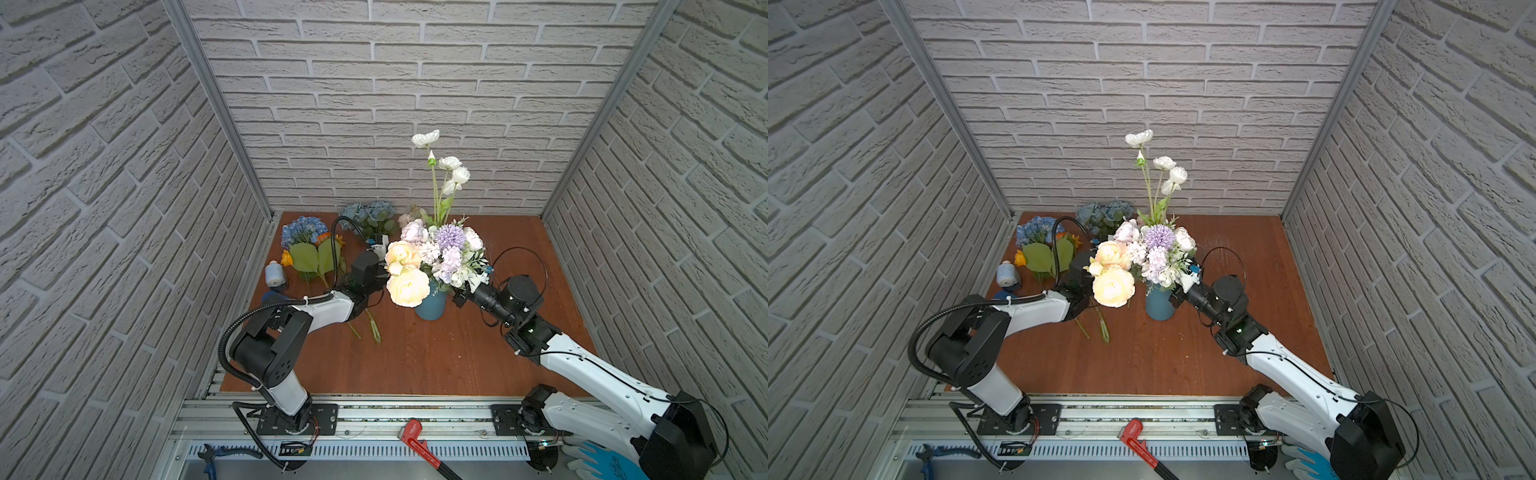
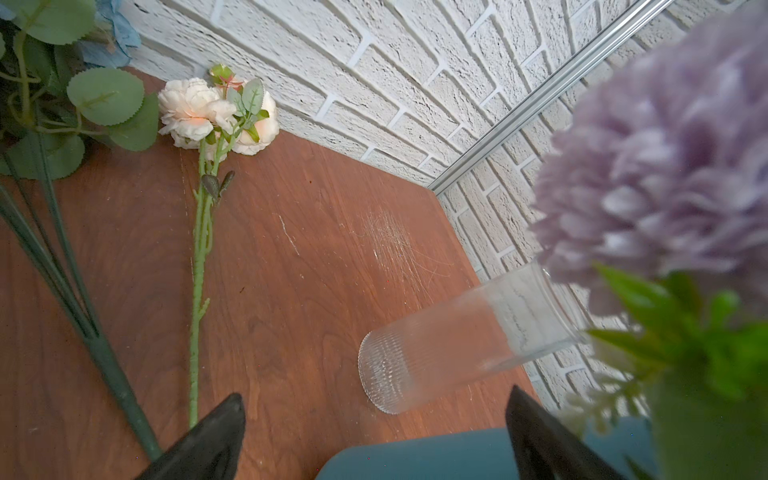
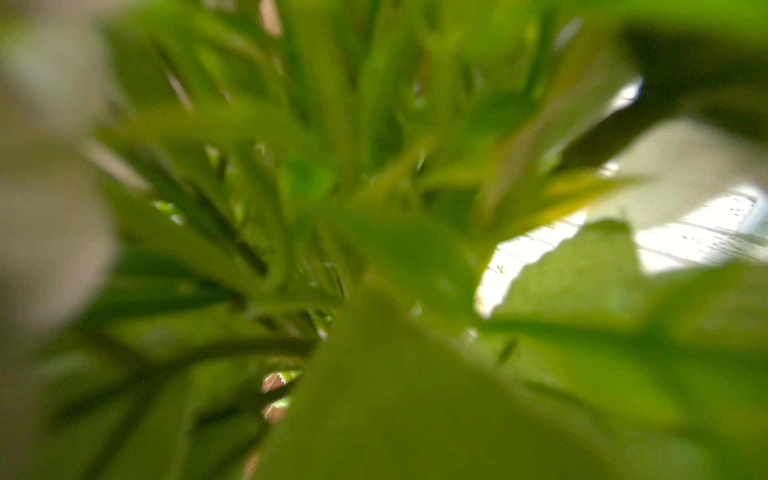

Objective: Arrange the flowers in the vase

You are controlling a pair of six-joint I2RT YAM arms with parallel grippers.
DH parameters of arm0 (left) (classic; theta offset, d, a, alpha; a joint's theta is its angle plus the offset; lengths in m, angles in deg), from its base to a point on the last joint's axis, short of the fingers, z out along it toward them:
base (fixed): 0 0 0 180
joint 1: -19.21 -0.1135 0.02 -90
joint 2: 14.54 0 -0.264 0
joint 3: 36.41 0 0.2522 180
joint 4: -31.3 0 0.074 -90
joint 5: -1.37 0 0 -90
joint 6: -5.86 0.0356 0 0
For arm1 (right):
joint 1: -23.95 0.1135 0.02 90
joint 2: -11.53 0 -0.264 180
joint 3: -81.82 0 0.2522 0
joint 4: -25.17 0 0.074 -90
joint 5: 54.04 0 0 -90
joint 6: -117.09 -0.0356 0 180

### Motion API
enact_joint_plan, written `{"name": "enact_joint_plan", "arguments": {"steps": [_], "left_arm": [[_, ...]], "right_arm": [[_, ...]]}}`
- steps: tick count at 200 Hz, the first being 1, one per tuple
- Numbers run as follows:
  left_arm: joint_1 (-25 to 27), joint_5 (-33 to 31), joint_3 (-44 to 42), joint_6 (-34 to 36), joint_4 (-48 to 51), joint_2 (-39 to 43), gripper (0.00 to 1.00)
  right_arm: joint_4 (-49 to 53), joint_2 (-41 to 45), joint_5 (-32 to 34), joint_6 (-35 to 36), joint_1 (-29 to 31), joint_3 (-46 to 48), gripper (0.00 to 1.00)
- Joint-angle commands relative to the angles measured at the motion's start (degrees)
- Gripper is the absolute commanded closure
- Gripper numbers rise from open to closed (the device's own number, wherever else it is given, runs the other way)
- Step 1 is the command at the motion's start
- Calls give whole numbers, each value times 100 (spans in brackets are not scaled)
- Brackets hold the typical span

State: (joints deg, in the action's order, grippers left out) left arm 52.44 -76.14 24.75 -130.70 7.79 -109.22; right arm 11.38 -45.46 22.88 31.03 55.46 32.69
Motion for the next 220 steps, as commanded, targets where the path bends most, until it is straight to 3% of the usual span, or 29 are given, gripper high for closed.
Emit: {"name": "enact_joint_plan", "arguments": {"steps": [1, 92, 220], "left_arm": [[9, -20, -20, 86, -306, 185, 3], [8, 8, 7, 51, -316, 175, 3], [8, 42, 38, 89, -298, 195, 3]], "right_arm": [[367, 226, 92, 46, 22, 11, 94], [860, -128, 392, 326, 30, 261, 94], [1142, 544, 275, -70, 31, -389, 92]]}}
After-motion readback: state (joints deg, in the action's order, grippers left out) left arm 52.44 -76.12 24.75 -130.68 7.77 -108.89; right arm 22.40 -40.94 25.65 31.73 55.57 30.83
